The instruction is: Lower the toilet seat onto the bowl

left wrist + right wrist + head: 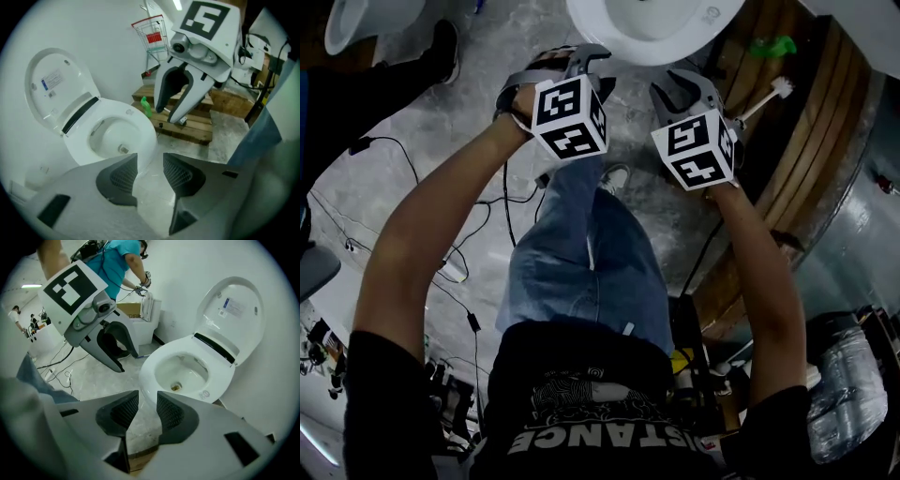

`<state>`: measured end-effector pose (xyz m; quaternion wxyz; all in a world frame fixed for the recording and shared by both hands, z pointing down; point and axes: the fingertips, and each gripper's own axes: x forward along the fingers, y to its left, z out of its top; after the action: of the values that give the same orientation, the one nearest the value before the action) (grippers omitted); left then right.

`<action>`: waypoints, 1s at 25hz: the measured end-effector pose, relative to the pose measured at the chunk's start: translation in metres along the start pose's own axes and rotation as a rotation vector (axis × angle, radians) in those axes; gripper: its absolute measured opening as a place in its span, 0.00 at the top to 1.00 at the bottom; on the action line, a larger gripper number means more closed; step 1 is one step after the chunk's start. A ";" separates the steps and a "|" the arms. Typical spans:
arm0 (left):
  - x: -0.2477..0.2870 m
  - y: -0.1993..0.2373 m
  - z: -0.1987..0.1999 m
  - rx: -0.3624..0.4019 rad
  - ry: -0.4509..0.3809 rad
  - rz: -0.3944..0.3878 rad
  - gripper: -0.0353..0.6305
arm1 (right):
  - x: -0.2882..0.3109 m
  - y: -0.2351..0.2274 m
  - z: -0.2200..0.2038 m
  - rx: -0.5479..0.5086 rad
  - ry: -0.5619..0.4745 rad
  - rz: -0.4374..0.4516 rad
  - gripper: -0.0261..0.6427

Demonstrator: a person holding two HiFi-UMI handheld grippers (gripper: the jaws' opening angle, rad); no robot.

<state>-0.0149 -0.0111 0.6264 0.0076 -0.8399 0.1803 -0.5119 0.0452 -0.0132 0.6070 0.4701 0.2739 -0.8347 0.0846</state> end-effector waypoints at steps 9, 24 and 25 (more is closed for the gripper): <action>-0.101 -0.020 0.075 -0.359 -0.193 0.070 0.80 | -0.109 0.021 0.037 0.228 -0.145 -0.055 0.85; -0.276 -0.069 0.163 -0.652 -0.463 0.217 0.93 | -0.296 0.065 0.097 0.531 -0.447 -0.191 0.91; -0.283 -0.068 0.167 -0.662 -0.478 0.228 0.93 | -0.303 0.065 0.101 0.538 -0.467 -0.199 0.92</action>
<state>0.0330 0.1120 0.3178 -0.1644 -0.8669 0.4198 -0.2129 0.0597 0.1150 0.3079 0.1842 0.4796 -0.8366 0.1899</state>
